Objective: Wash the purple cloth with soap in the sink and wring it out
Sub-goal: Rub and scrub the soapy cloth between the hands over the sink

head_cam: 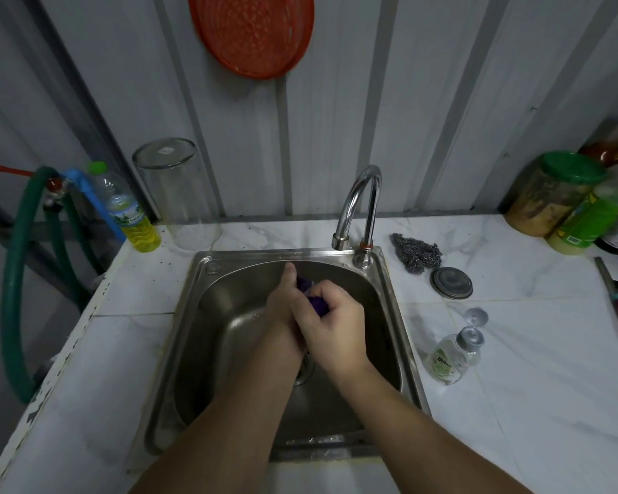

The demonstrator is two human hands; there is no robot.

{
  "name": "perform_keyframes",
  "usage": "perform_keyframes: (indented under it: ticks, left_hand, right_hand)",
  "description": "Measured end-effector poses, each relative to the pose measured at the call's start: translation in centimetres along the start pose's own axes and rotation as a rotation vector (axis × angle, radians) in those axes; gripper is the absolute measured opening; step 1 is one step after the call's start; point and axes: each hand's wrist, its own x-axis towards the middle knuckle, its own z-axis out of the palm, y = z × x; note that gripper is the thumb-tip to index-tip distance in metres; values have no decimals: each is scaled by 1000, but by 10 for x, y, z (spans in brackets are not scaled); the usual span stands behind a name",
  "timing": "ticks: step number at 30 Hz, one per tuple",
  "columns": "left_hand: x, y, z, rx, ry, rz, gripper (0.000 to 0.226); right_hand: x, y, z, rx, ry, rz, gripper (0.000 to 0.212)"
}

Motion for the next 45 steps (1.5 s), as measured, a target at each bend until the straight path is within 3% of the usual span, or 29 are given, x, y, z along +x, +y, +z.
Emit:
perform_keyframes:
  ticks: [2, 5, 7, 9, 11, 12, 15, 17, 19, 23, 30, 33, 37, 40, 43, 45]
  left_hand:
    - [1, -5, 3, 19, 7, 8, 44]
    - [-3, -13, 10, 75, -39, 64, 33]
    - [-6, -12, 10, 145, 24, 97, 31]
    - [1, -5, 7, 180, 98, 138, 32]
    - [5, 2, 1, 236, 66, 150, 33]
    - [4, 3, 1, 261, 55, 131, 33]
    - [-4, -3, 2, 226, 7, 17, 29]
    - [-9, -11, 6, 234, -13, 36, 30]
    - [-7, -8, 7, 245, 52, 50, 32]
    - [4, 6, 4, 258, 157, 88, 34]
    - [-8, -9, 15, 299, 7, 51, 19]
    - [-6, 0, 19, 270, 116, 109, 26]
    - [0, 10, 21, 214, 107, 93, 36]
    - [-9, 3, 25, 136, 33, 33, 34]
    - [-14, -12, 22, 158, -36, 29, 24]
    - [-16, -13, 16, 178, 25, 45, 23]
  right_hand:
    - [15, 2, 0, -72, 83, 122, 31]
    - [46, 8, -16, -183, 75, 357, 38]
    - [43, 12, -19, -226, 91, 296, 40]
    - [22, 10, -12, -238, 58, 52, 39]
    - [-3, 7, 0, -203, -15, -158, 32]
    - [-5, 8, 1, -197, -7, -161, 29]
    - [26, 11, -7, -162, 66, 167, 33]
    - [39, 15, -17, -177, 47, 377, 37]
    - [37, 17, -17, -193, 65, 332, 40]
    - [0, 10, 2, -146, -4, 12, 36]
    - [46, 23, -24, -191, 91, 456, 39]
    - [26, 15, -18, -150, 85, 323, 40]
    - [4, 1, -4, -79, 64, 185, 36]
    - [33, 7, -13, -181, 138, 282, 36]
    - [54, 17, -29, -201, 108, 462, 36]
    - [46, 18, -27, -214, 108, 438, 37]
